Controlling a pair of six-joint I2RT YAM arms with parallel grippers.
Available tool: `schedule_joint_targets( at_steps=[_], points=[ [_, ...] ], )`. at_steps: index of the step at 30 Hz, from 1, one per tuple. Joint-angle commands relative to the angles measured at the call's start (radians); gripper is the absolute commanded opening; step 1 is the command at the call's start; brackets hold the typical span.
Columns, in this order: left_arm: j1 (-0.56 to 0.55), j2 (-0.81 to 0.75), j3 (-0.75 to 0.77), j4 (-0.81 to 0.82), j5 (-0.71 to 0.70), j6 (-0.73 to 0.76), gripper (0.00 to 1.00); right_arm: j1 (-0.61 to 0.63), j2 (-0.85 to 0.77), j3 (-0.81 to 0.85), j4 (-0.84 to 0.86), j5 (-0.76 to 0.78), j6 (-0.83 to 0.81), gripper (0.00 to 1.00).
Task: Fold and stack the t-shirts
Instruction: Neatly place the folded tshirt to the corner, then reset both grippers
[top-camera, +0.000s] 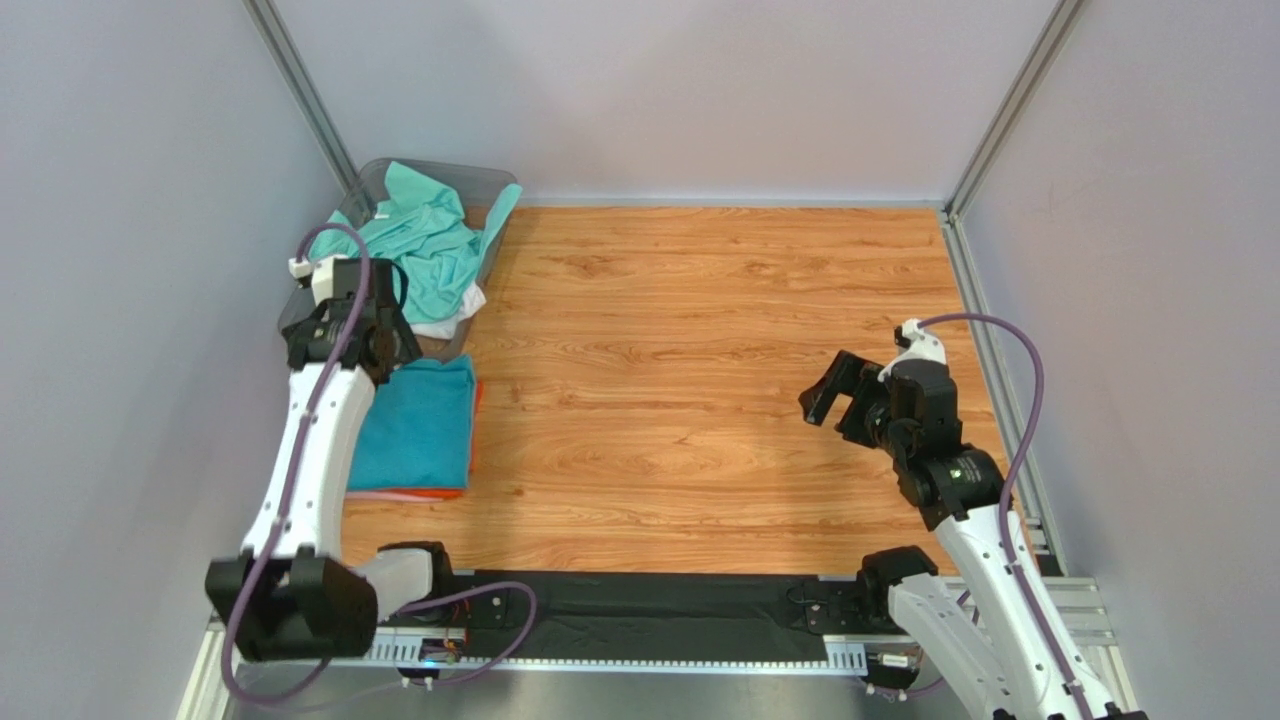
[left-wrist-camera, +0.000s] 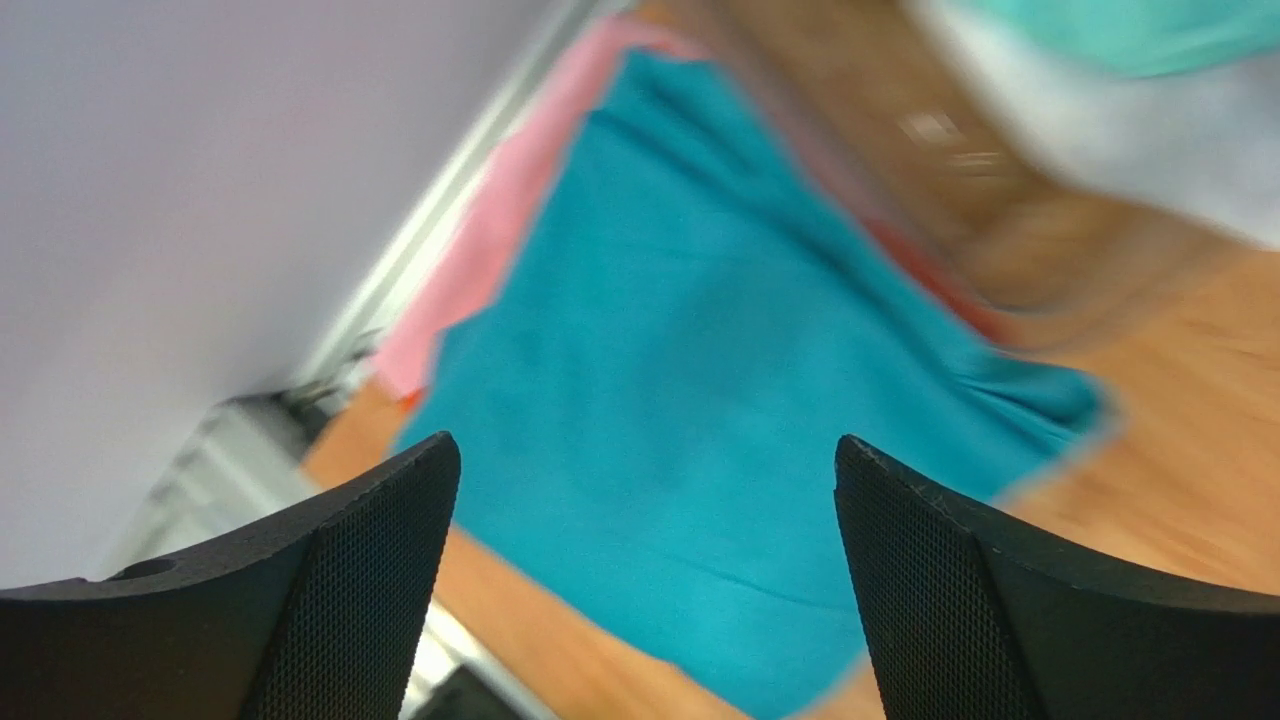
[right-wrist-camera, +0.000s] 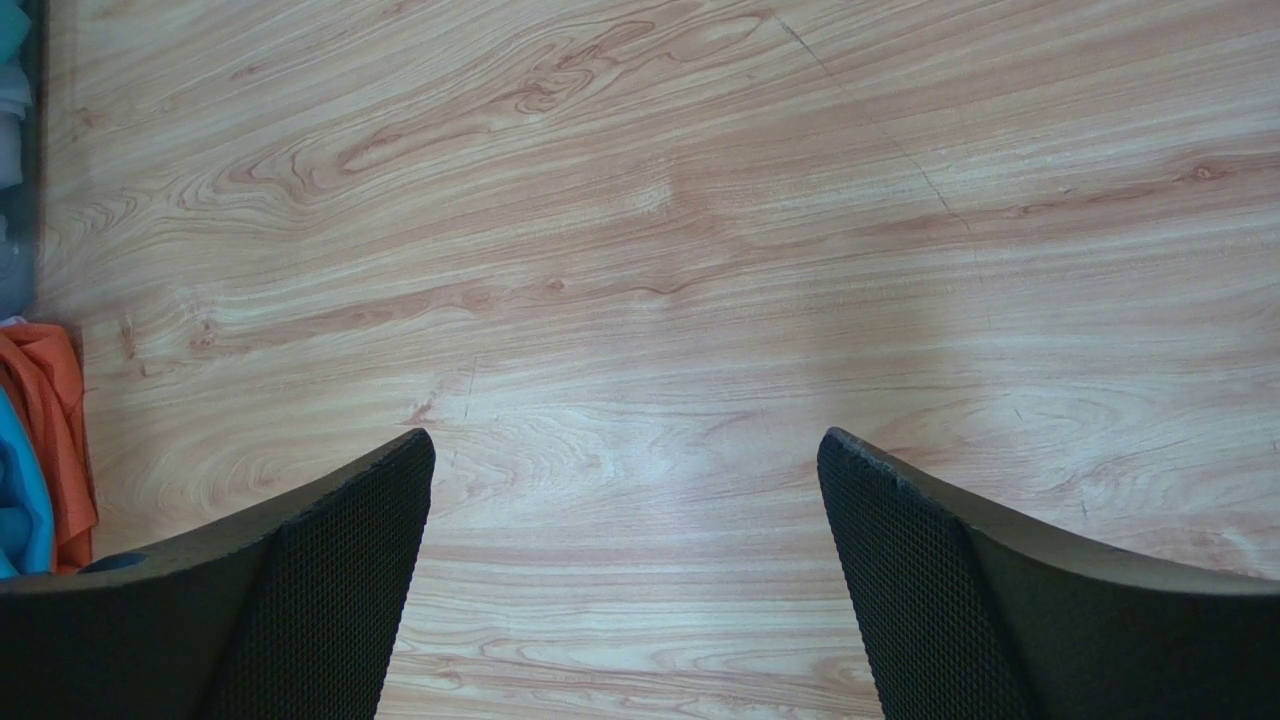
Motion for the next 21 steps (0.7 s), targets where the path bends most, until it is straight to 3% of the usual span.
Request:
schedule_joint_targets(
  at_steps=[1, 2, 6, 9, 17, 21],
  points=[
    [0.005, -0.202, -0.033, 0.170, 0.419, 0.003, 1.00, -0.005, -0.017, 0.002, 0.022, -0.019, -0.013, 1.00],
    [0.005, -0.241, -0.057, 0.213, 0.568, -0.005, 1.00, -0.006, -0.018, 0.002, 0.024, -0.017, -0.014, 1.00],
    [0.004, -0.398, -0.253, 0.499, 0.905, -0.066, 1.00, -0.006, -0.036, -0.007, 0.033, -0.030, -0.006, 1.00],
    [-0.010, -0.479, -0.353, 0.619, 1.031, -0.126, 1.00, -0.006, -0.059, -0.024, 0.042, -0.039, 0.004, 1.00],
    [-0.047, -0.622, -0.585, 0.787, 1.102, -0.207, 1.00, -0.005, -0.170, -0.064, 0.036, 0.055, 0.082, 1.00],
    [-0.045, -0.636, -0.576, 0.787, 1.102, -0.210, 1.00, -0.005, -0.253, -0.076, 0.033, 0.105, 0.099, 1.00]
  ],
)
